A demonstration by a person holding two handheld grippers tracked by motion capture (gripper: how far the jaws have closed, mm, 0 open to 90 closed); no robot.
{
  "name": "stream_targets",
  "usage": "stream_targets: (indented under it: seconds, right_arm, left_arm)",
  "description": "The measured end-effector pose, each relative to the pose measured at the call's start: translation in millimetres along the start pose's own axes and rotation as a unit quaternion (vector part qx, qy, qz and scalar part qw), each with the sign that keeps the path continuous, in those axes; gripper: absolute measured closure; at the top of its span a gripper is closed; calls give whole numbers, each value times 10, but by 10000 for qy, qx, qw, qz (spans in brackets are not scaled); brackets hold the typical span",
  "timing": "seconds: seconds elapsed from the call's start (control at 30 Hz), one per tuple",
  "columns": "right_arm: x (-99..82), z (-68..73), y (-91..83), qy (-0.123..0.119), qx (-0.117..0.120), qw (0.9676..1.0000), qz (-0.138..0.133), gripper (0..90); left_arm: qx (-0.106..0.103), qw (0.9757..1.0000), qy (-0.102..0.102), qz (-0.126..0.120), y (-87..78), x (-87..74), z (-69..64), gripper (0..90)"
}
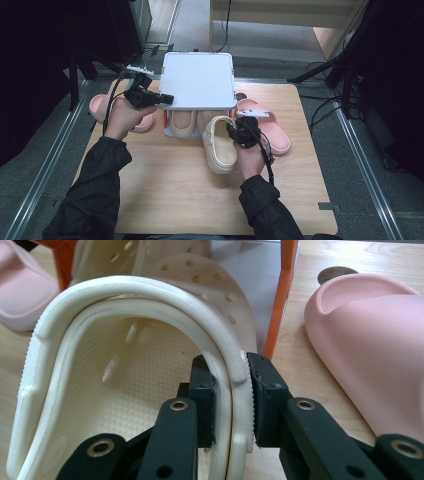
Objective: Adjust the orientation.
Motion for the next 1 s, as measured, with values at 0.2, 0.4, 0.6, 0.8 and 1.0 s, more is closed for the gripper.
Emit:
stream_targets:
  seconds: [0.2,0.4,0.6,0.8,1.0]
  right_arm:
    - [-43,43,113,26,-11,10000,42,711]
    - [-95,104,142,-169,-48,9998,109,689]
    - [-142,106,107,-181,149,9996,150,635]
    - [-115,103,0,-42,485,9987,120,590]
    - [-106,115,-151,-102,639,9979,106,570]
  left_arm:
    - [-37,10000,-4,-14,-5,-7,8,874]
    - [-13,10000,36,-12,-4,-6,6,874]
    - [-34,10000,29,-13,-4,-5,8,874]
    - [-42,10000,29,-12,-3,-4,9,873]
    - [-33,10000,29,-10,-5,-4,8,872]
Point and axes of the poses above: each handheld gripper's, and its own axes: y roughly forward along the jaws, x roughly out of its top, z roughly to its left, the point moved 5 cm from there along y, roughly forward along the jaws, and after that the axes turned 9 degrees about y, right-handed, at the moved point
